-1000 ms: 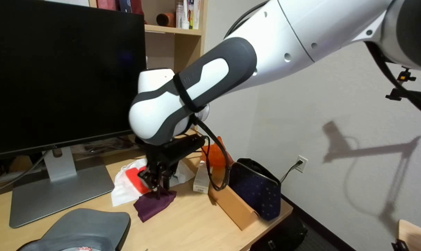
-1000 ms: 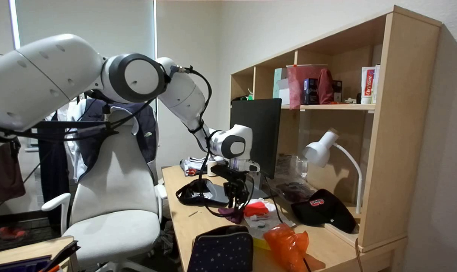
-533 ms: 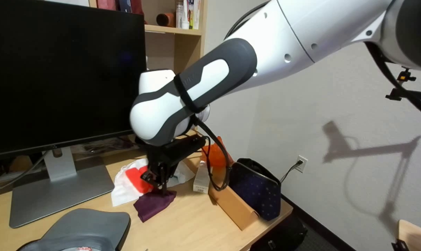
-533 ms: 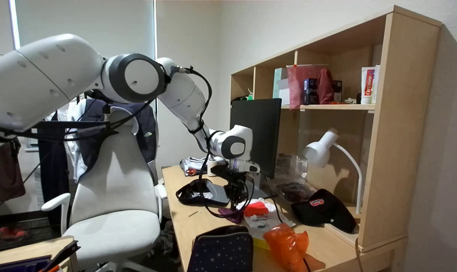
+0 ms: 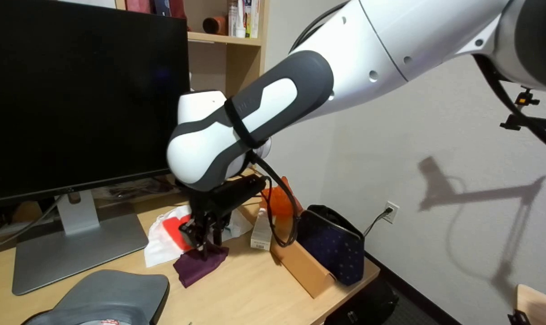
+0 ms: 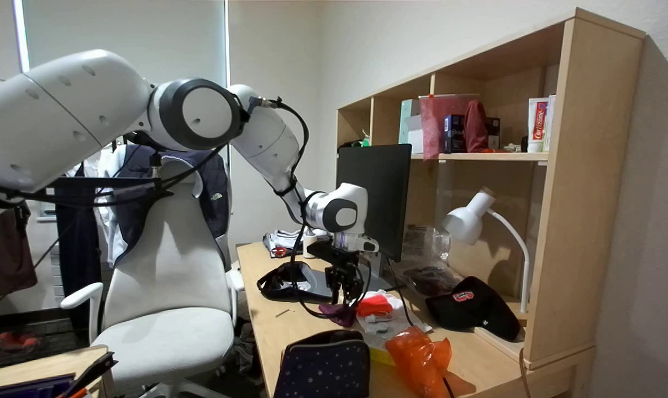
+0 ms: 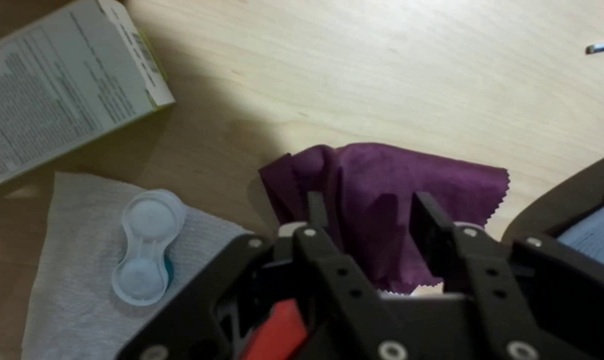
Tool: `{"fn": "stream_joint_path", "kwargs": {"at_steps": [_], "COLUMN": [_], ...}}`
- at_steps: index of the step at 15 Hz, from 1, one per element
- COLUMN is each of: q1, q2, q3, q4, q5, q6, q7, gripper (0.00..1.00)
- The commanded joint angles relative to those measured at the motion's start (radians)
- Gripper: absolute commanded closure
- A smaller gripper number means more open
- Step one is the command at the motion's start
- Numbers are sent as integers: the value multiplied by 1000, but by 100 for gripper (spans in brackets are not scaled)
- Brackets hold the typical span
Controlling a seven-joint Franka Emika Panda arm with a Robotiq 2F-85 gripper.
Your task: Pick up the ribbon and the clothe put them in the parse
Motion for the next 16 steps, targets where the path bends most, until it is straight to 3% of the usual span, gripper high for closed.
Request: {"fn": "stream_joint_path", "kwargs": {"at_steps": [1, 5, 10, 11, 13, 16], "q1": [-3, -6, -14, -15, -15, -16], "q2": [-7, 13, 26, 24, 25, 25], "q3": [5, 5, 9, 10, 11, 11], "q4": [-17, 8, 15, 12, 11, 8], "q5": [-36, -46, -43, -43, -42, -41], "q6": [17, -4, -1, 0, 2, 3], "q7": [-9, -12, -22, -24, -25, -26], "gripper": [22, 0, 1, 26, 32, 54]}}
